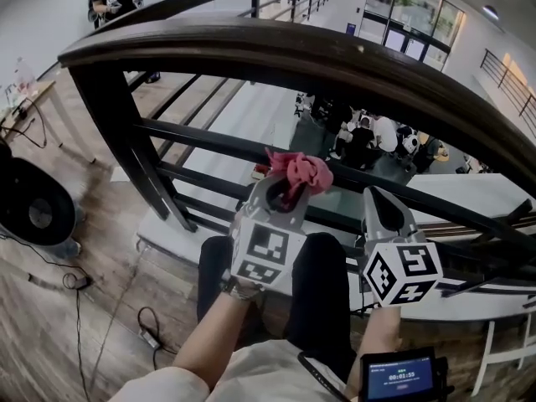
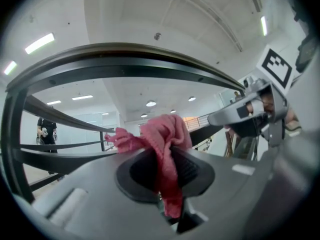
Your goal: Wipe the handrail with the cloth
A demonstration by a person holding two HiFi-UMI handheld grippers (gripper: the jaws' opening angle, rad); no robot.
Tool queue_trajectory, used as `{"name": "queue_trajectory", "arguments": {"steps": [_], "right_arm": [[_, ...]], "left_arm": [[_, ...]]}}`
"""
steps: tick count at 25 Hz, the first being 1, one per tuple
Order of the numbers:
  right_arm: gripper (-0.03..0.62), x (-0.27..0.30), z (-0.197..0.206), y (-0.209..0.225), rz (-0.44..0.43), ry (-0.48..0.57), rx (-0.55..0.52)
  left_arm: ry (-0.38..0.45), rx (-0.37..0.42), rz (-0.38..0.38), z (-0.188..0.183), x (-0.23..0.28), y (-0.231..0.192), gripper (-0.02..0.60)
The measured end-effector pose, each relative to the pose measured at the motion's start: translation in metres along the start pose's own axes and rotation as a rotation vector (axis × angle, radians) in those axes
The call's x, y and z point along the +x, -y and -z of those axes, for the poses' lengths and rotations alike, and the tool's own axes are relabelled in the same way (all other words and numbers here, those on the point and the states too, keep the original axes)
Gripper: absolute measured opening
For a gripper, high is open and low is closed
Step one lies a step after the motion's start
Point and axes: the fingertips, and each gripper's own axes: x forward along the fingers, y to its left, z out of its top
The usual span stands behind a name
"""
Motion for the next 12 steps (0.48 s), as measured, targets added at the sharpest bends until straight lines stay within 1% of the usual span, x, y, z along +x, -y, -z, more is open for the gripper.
{"name": "queue_trajectory", "arguments": {"steps": [12], "right_arm": [[0.003, 0.015, -0.001, -0.026, 0.032, -0.013, -0.011]], "left_arm": [[0.007, -0.012, -0.031, 0.014, -0.022, -0.051, 0.069]]}}
